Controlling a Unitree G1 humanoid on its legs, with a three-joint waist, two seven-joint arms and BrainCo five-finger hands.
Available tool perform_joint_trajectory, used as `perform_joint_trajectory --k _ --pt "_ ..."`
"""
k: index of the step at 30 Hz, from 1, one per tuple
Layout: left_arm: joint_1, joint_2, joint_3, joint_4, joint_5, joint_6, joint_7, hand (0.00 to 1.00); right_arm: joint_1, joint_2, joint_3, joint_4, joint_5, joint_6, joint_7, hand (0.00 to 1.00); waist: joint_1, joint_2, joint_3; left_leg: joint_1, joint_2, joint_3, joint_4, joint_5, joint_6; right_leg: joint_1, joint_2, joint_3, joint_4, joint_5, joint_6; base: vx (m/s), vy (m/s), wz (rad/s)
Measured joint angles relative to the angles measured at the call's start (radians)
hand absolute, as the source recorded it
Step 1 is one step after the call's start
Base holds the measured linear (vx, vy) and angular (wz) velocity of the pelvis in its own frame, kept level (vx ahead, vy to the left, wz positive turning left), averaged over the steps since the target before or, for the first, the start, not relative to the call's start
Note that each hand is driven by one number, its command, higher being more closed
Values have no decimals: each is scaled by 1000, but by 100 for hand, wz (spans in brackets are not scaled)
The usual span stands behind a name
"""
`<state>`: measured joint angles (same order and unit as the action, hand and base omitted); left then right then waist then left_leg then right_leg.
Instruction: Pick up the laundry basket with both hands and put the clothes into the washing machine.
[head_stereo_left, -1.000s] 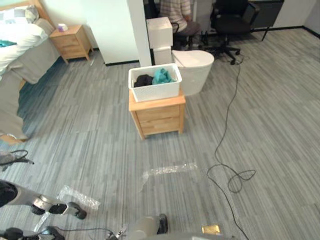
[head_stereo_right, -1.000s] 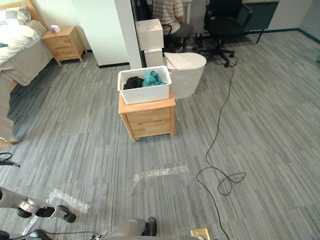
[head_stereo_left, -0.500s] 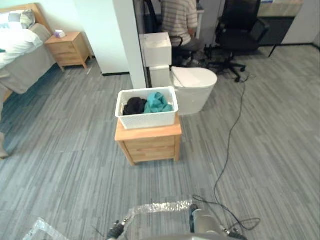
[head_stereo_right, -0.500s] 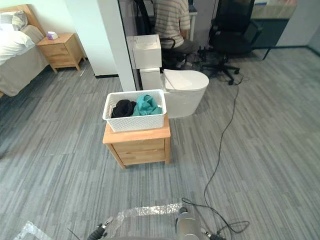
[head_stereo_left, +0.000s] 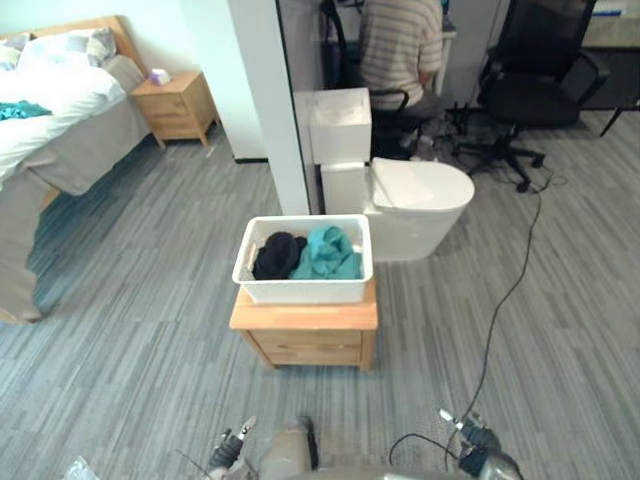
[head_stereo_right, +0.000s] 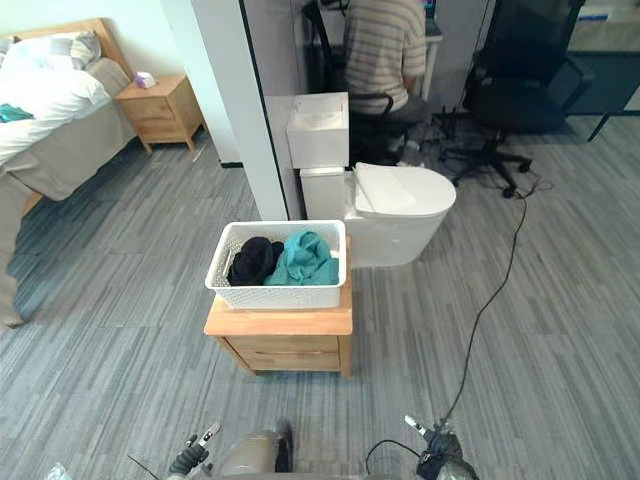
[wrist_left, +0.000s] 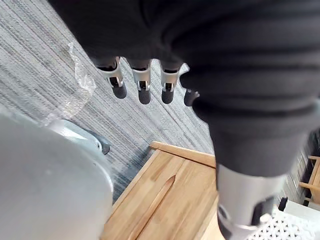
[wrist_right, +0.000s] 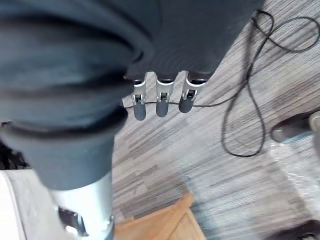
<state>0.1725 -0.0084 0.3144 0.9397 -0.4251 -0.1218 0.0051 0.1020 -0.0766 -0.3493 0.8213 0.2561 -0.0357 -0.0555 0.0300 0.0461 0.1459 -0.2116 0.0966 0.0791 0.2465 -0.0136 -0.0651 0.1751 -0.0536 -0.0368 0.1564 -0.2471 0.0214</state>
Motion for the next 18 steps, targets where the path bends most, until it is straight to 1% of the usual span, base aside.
perform_joint_trajectory --k 1,2,3,4,5,6,7,8,9,10,11,12,13,14,15,16,17,18 --pt "9 2 5 -26 -12 -2 15 0 3 10 -16 -55 15 -2 -15 0 6 -19 -3 -3 -22 5 19 2 11 8 -23 11 1 -11 12 388 216 -25" --pt "12 3 8 -46 -37 -6 29 0 7 21 -51 -128 31 -10 -38 0 10 -33 -6 -11 -42 13 65 -41 36 17 -43 23 8 -12 14 386 193 -11" --pt "11 2 8 -56 -45 -8 38 0 9 25 -69 -164 32 -18 -52 0 12 -36 -7 -12 -48 17 85 -59 42 18 -52 32 23 -12 14 456 233 -2" --pt "11 2 15 -73 -61 -16 47 0 9 32 -98 -230 47 -35 -76 0 12 -40 -9 4 -60 28 111 -82 60 20 -66 54 66 -12 14 292 158 3" --pt "14 2 25 -82 -69 -17 49 0 9 33 -117 -257 48 -38 -82 0 10 -42 -12 20 -67 37 115 -95 70 19 -74 64 93 -11 15 283 156 -4" --pt "20 2 49 -93 -82 -19 62 0 0 33 -152 -293 51 -52 -106 0 11 -47 -22 58 -84 49 112 -112 83 10 -87 76 164 -11 15 337 156 -14" --pt "31 4 69 -110 -86 -21 71 0 -11 33 -175 -323 58 -75 -139 0 12 -50 -28 96 -96 63 101 -119 94 -5 -99 88 239 0 29 393 178 -18" --pt "37 5 83 -118 -86 -21 73 0 -16 35 -188 -341 59 -78 -152 0 11 -49 -31 111 -98 66 96 -122 98 -15 -101 98 276 9 41 357 137 -21" --pt "52 7 99 -131 -86 -22 84 0 -19 39 -208 -372 66 -91 -170 0 10 -40 -51 137 -93 71 63 -129 110 -44 -105 111 325 11 56 243 81 -32" --pt "57 6 126 -136 -85 -24 92 0 -31 46 -221 -400 78 -106 -189 0 13 -29 -58 170 -83 86 13 -129 110 -77 -101 102 332 -15 67 216 69 -43" --pt "62 4 132 -137 -83 -24 94 0 -38 54 -228 -418 78 -111 -201 0 14 -23 -63 179 -75 95 -8 -129 109 -99 -101 90 328 -30 69 135 40 -69" --pt "71 2 142 -161 -83 -25 105 0 -47 75 -229 -467 79 -116 -220 0 16 -13 -66 198 -57 115 -45 -137 102 -162 -99 65 325 -44 55 84 -6 -74" --pt "75 -2 156 -194 -86 -26 112 0 -41 100 -225 -528 84 -118 -232 0 15 -4 -62 216 -38 124 -69 -138 97 -217 -92 37 323 -46 52 67 -34 -61" --pt "73 -3 159 -215 -89 -27 112 0 -27 112 -223 -556 89 -120 -237 0 14 2 -61 222 -26 125 -71 -139 90 -239 -86 26 313 -45 51 117 -111 -16" --pt "71 -9 162 -279 -105 -33 122 0 1 132 -218 -606 95 -121 -250 0 9 0 -63 230 -11 127 -66 -142 65 -257 -84 9 265 -29 49 126 -161 14" --pt "67 -13 166 -373 -115 -41 138 0 30 150 -201 -655 96 -124 -259 0 11 -29 -60 242 -17 124 -50 -153 37 -249 -97 6 176 54 27 114 -144 18" --pt "66 -12 171 -429 -115 -44 147 0 44 155 -184 -676 96 -126 -263 0 11 -50 -55 253 -29 121 -42 -160 25 -245 -115 5 149 100 61 108 -188 27" --pt "48 -25 170 -472 -114 -49 158 0 68 145 -167 -698 96 -128 -266 0 9 -47 -64 264 -12 106 -29 -170 11 -213 -113 -19 152 84 83 175 -256 36"
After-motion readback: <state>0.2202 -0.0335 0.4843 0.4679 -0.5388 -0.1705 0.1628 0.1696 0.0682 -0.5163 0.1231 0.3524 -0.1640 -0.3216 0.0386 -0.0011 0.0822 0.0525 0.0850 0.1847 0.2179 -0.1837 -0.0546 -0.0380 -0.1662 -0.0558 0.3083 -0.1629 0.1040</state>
